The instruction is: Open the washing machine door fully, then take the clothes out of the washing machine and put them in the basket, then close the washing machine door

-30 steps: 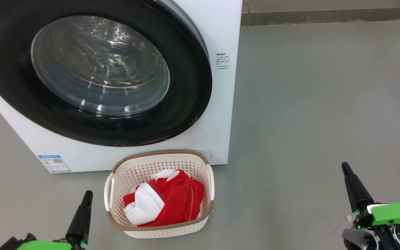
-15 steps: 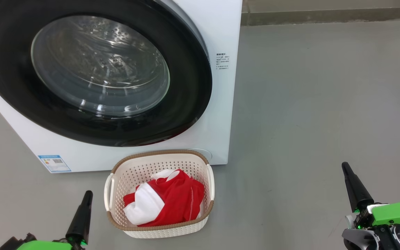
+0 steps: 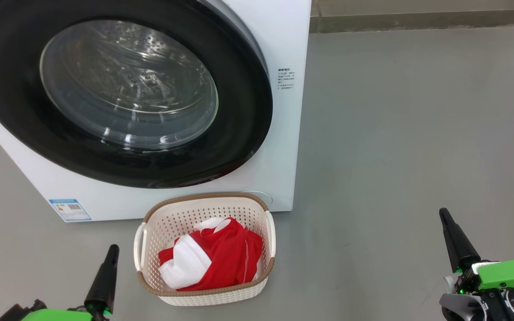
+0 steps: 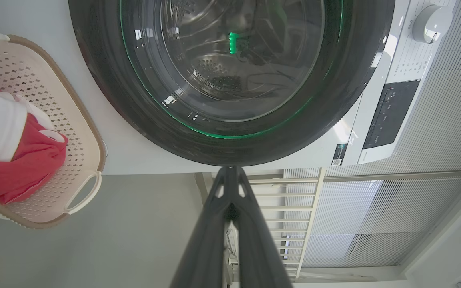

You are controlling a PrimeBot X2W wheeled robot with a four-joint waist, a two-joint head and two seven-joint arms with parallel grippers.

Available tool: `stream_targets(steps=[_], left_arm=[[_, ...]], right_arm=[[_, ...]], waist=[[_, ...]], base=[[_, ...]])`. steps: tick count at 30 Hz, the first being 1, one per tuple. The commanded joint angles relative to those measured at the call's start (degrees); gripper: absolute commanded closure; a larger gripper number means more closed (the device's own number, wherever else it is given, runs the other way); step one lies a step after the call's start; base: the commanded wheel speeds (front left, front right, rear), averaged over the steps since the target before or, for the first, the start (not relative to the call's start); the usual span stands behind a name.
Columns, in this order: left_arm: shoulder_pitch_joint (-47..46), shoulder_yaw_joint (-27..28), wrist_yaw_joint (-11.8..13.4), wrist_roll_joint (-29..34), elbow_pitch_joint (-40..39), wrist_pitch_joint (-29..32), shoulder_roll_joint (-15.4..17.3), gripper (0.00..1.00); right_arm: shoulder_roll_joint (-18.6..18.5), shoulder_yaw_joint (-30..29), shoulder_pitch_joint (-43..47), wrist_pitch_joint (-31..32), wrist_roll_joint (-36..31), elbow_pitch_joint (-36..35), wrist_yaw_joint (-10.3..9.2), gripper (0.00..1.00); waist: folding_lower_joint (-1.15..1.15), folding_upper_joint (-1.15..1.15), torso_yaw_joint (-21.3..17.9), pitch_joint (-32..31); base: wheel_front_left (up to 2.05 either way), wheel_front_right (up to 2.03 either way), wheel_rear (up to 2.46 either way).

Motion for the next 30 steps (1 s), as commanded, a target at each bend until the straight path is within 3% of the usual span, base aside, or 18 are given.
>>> stream_targets(steps=[1,30], left_arm=[[-2.25,2.13,-0.39,-0.35,-1.19,0.39,0.55,1.00],[-2.26,2.17,-0.39,-0.31,-1.19,0.43,0.52,1.00]], right_arm=[[-0.89,0.89,-2.45,0.36,-0.04,-1.69,0.03,1.00],[-0.88,0.87,-2.45,0.37,-0.05,-1.69,0.03,1.00]], waist=[[0.00,0.00,0.00,0.00],[0.00,0.00,0.00,0.00]], base=[[0.00,0.00,0.00],[0.00,0.00,0.00]])
